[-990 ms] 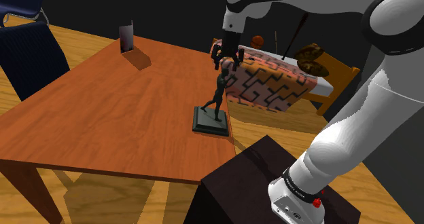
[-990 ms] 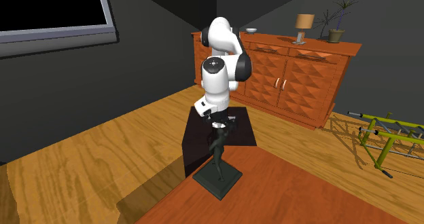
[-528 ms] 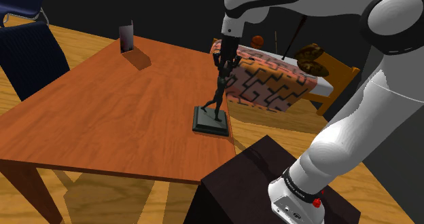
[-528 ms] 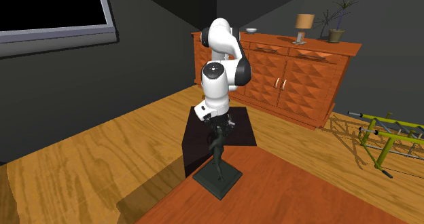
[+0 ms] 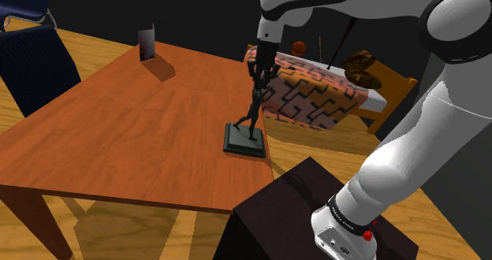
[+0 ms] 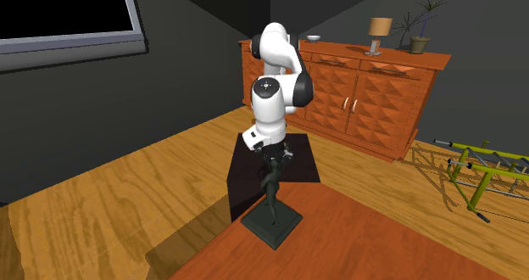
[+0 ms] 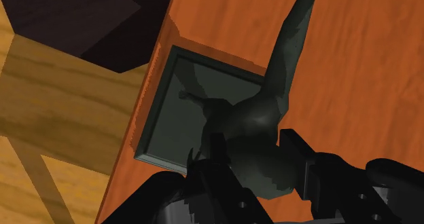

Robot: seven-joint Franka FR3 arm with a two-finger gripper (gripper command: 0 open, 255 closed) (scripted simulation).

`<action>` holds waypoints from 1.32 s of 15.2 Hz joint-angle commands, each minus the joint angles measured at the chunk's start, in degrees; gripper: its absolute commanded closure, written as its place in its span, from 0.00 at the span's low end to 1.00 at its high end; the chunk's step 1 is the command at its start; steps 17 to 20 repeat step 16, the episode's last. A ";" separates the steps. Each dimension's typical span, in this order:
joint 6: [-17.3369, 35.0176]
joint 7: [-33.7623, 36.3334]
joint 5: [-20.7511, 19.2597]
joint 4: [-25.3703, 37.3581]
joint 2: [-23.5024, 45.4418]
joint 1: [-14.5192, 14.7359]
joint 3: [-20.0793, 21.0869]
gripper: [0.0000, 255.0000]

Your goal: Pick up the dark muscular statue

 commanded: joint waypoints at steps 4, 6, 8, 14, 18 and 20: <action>-3.32 0.23 -0.03 2.70 -0.64 -0.04 -0.04 1.00; -4.82 0.34 -0.04 4.00 -0.83 -0.05 -0.05 1.00; -6.32 0.44 -0.04 5.37 -0.98 -0.06 -0.06 1.00; -10.90 0.77 -0.05 9.81 -1.12 -0.09 -0.09 1.00; -11.02 0.78 -0.05 9.93 -1.12 -0.09 -0.09 1.00; -11.02 0.78 -0.05 9.93 -1.12 -0.09 -0.09 1.00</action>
